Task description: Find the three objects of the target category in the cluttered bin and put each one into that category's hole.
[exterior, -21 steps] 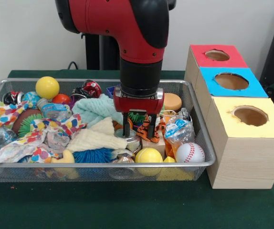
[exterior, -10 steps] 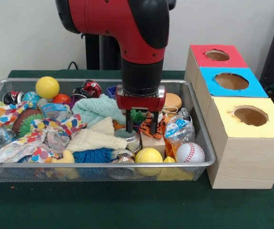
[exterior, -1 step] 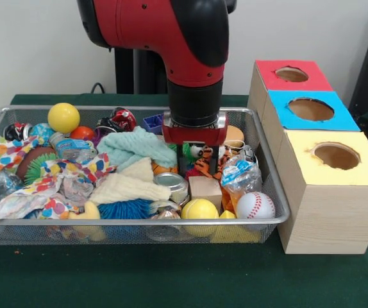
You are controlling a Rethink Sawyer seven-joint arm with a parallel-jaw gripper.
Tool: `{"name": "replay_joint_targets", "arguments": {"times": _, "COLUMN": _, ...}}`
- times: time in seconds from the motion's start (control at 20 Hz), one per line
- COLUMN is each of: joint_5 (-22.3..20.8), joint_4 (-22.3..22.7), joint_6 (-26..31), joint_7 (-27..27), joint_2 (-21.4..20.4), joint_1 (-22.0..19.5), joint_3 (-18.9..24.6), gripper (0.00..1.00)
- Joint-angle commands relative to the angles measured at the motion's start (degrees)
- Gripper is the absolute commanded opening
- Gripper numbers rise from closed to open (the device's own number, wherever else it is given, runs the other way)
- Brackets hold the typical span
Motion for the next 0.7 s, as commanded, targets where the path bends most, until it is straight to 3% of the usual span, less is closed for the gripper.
{"name": "replay_joint_targets", "arguments": {"times": 0.05, "joint_5": 2.98, "joint_4": 8.69, "joint_6": 4.75, "joint_7": 7.21, "joint_2": 4.55, "joint_1": -2.59, "joint_3": 7.89, "gripper": 1.0}}
{"name": "replay_joint_targets", "arguments": {"times": 0.15, "joint_5": 3.19, "joint_4": 8.88, "joint_6": 4.49, "joint_7": 7.45, "joint_2": 4.55, "joint_1": -2.52, "joint_3": 7.88, "gripper": 1.0}}
{"name": "replay_joint_targets", "arguments": {"times": 0.2, "joint_5": 3.29, "joint_4": 8.98, "joint_6": 4.36, "joint_7": 7.57, "joint_2": 4.54, "joint_1": -2.48, "joint_3": 7.88, "gripper": 0.0}}
{"name": "replay_joint_targets", "arguments": {"times": 0.7, "joint_5": 3.51, "joint_4": 9.89, "joint_6": 4.07, "joint_7": 7.16, "joint_2": 4.45, "joint_1": -3.58, "joint_3": 9.1, "gripper": 0.0}}
